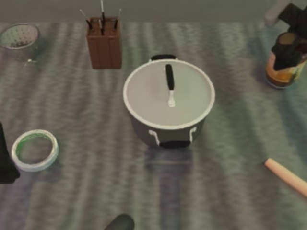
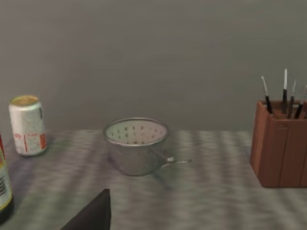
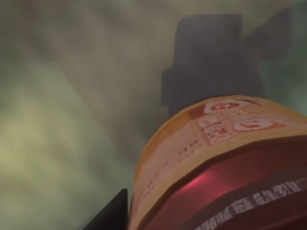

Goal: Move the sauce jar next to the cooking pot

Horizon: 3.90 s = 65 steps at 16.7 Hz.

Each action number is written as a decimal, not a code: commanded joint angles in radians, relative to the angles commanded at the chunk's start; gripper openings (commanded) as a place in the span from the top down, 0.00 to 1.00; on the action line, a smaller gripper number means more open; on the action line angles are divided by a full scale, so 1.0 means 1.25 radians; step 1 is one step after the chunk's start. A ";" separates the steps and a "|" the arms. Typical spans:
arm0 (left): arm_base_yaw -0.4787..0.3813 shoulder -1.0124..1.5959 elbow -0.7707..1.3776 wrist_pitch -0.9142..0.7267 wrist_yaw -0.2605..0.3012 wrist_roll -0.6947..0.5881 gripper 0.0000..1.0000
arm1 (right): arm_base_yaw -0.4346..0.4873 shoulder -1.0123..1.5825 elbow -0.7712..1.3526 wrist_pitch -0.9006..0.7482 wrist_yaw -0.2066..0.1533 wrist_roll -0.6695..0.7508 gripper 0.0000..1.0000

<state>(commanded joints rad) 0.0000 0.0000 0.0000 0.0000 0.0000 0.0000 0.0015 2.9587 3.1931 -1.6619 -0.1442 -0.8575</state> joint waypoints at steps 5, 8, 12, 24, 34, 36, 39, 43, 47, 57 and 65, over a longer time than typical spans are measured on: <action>0.000 0.000 0.000 0.000 0.000 0.000 0.00 | 0.011 -0.179 -0.277 0.075 -0.009 -0.005 1.00; 0.000 0.000 0.000 0.000 0.000 0.000 0.00 | 0.014 -0.307 -0.485 0.127 -0.011 -0.003 1.00; 0.000 0.000 0.000 0.000 0.000 0.000 0.00 | 0.011 -0.478 -0.750 0.202 -0.011 0.001 1.00; 0.000 0.000 0.000 0.000 0.000 0.000 0.00 | 0.005 -0.688 -1.005 0.306 -0.005 0.010 1.00; 0.000 0.000 0.000 0.000 0.000 0.000 0.00 | 0.100 -0.702 -1.096 0.397 0.063 0.386 1.00; 0.000 0.000 0.000 0.000 0.000 0.000 0.00 | 0.133 -0.709 -1.131 0.429 0.087 0.530 1.00; 0.000 0.000 0.000 0.000 0.000 0.000 0.00 | 0.180 -0.722 -1.184 0.478 0.122 0.730 1.00; 0.000 0.000 0.000 0.000 0.000 0.000 0.00 | 0.228 -0.741 -1.238 0.530 0.157 0.895 1.00; 0.000 0.000 0.000 0.000 0.000 0.000 0.00 | 0.240 -0.746 -1.251 0.544 0.166 0.929 1.00; 0.000 0.000 0.000 0.000 0.000 0.000 0.00 | 0.237 -0.699 -1.322 0.661 0.166 0.929 1.00; 0.000 0.000 0.000 0.000 0.000 0.000 0.00 | 0.238 -0.693 -1.333 0.679 0.166 0.928 0.77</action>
<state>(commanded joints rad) 0.0000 0.0000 0.0000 0.0000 0.0000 0.0000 0.2992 2.0925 1.5271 -0.8132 0.0634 0.3031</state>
